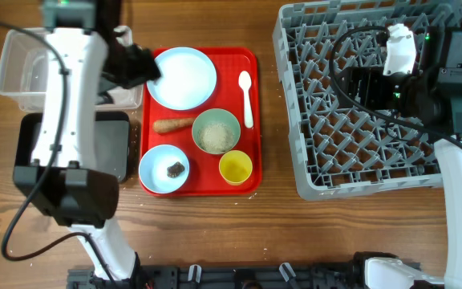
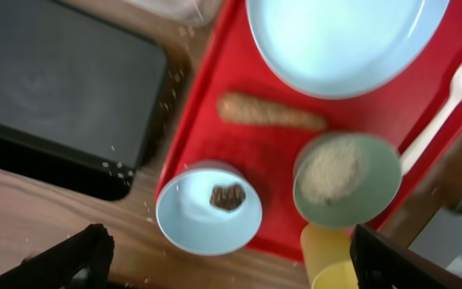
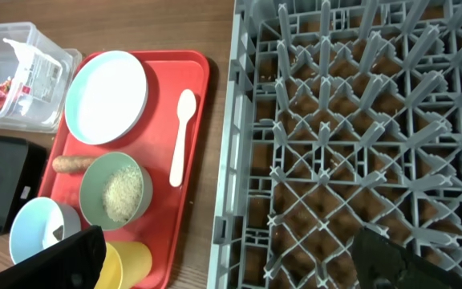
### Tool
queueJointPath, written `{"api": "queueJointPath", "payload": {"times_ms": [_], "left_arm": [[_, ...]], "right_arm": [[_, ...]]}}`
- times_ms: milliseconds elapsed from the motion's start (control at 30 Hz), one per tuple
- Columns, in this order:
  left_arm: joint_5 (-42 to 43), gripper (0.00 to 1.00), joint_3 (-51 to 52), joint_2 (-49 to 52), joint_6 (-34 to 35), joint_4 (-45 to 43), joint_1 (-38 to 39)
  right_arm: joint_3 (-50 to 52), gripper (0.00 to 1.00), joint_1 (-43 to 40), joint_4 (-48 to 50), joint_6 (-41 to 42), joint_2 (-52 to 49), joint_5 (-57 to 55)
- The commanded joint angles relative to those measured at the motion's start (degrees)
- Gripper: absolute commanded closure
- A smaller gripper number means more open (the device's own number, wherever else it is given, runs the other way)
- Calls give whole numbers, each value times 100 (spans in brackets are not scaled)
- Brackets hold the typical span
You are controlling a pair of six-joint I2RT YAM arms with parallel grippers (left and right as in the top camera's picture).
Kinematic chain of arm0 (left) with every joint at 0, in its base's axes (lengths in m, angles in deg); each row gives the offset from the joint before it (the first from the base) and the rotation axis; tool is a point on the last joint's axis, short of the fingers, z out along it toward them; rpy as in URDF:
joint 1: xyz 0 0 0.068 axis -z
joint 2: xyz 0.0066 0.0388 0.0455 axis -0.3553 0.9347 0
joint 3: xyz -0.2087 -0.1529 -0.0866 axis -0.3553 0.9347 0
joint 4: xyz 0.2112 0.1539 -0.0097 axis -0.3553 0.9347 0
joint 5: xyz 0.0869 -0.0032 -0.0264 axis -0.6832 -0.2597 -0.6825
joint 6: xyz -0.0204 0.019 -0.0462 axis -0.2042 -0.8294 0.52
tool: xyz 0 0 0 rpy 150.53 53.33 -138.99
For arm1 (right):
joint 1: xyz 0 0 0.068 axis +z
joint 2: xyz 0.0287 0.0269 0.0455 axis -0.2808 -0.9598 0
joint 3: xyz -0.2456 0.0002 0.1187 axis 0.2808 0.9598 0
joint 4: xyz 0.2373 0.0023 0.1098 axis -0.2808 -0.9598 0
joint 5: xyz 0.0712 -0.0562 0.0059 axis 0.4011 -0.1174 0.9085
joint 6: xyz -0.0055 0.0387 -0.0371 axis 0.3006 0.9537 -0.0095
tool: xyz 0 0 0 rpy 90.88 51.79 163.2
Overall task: Sort waste into correct bins and load items into the dishwasher rack
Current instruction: 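Grasp the light-blue bowl with the left gripper and lift it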
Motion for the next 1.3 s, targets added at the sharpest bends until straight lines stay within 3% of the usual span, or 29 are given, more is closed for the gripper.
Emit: {"api": "queueJointPath", "payload": {"times_ms": [0,133,233,333,533,767,933,1100,1267], "left_arm": [[28,4,743,-68,-4,33,560],[74,13,1945,-72,164,-459,1056],[328,18,3032,-72,157,-1425,1425],[328,21,3558,-72,120,-1932,1615],[280,38,4360,-72,120,-2667,1611],[76,94,4605,-72,120,-3016,1604],[68,96,4312,-74,122,-2750,1572],[111,96,3263,-361,120,-1486,1335],[164,96,3016,-1576,116,-1683,-42]], "right_arm": [[31,0,9,-11,79,-20,114],[31,0,9,-7,79,-20,114],[31,0,9,-7,79,-20,114],[31,0,9,-13,83,-20,116],[31,0,9,-15,85,-20,116],[31,0,9,-11,129,-20,116],[31,0,9,-9,129,-20,116],[31,0,9,-7,229,-20,116],[31,0,9,39,229,-20,116]]}}
